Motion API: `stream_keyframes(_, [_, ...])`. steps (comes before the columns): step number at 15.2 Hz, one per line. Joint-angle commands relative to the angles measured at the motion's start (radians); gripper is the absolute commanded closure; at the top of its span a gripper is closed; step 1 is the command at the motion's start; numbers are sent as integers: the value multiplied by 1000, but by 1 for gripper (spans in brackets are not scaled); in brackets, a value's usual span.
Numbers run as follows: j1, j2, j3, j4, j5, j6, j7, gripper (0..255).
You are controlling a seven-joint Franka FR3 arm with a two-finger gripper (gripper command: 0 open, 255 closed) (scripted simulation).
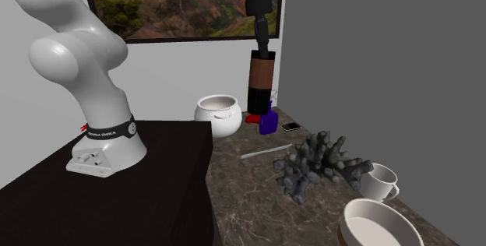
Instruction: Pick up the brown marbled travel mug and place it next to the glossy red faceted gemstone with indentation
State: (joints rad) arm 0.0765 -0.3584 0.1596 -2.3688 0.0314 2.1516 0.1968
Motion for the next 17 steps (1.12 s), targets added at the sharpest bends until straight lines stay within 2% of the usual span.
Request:
stream_keyframes(1, [18, 2, 35, 12, 5, -8, 50, 255])
stream_keyframes(10, [91, 77, 202, 100, 4, -22, 293, 255])
stream_keyframes(17, [138, 199, 329, 231, -48, -44, 497, 255])
